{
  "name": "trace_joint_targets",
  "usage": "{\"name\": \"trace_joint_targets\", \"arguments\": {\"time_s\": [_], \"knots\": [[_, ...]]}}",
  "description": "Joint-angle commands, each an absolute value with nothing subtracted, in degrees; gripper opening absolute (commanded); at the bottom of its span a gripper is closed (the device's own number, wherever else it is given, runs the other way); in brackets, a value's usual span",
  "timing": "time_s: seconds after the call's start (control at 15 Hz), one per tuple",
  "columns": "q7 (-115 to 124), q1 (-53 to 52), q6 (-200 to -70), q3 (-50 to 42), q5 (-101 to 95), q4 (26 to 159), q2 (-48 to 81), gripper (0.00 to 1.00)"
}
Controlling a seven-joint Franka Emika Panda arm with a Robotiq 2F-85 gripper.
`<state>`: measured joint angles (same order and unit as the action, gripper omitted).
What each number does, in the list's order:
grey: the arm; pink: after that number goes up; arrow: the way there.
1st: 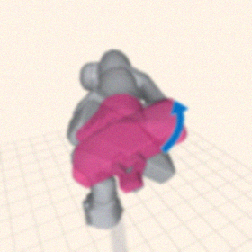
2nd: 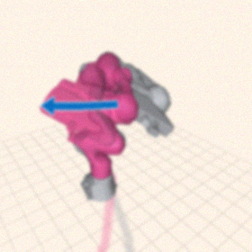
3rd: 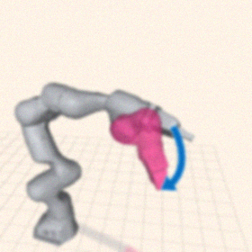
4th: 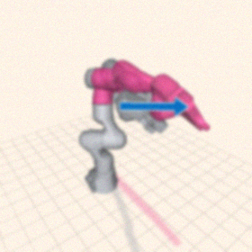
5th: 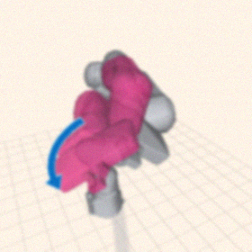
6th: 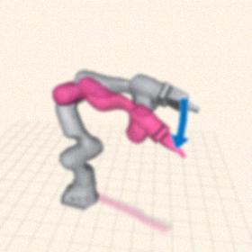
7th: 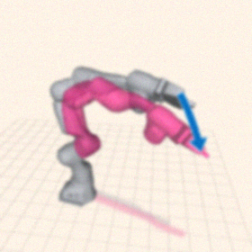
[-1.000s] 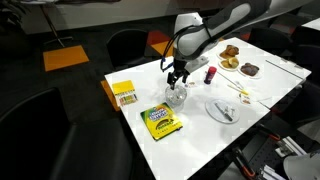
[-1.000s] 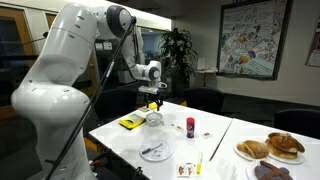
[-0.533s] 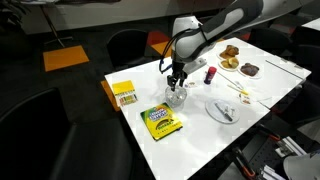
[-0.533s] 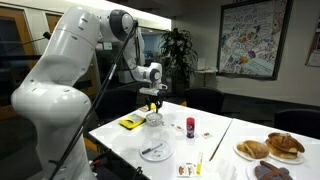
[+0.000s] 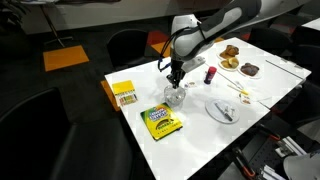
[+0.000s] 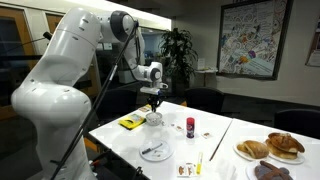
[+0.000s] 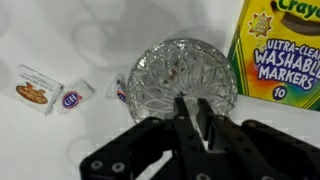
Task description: Take the lid off of the glass bowl
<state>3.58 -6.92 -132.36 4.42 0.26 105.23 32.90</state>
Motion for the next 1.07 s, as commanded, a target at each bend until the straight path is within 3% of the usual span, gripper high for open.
{"name": "trace_joint_targets", "arguments": {"time_s": [0.0, 1.0], "knots": [[4.2, -7.8, -131.5, 3.7, -0.9, 103.5, 34.1, 0.04], [10.2, -2.7, -136.8, -2.2, 1.5, 114.0, 23.6, 0.04]]}}
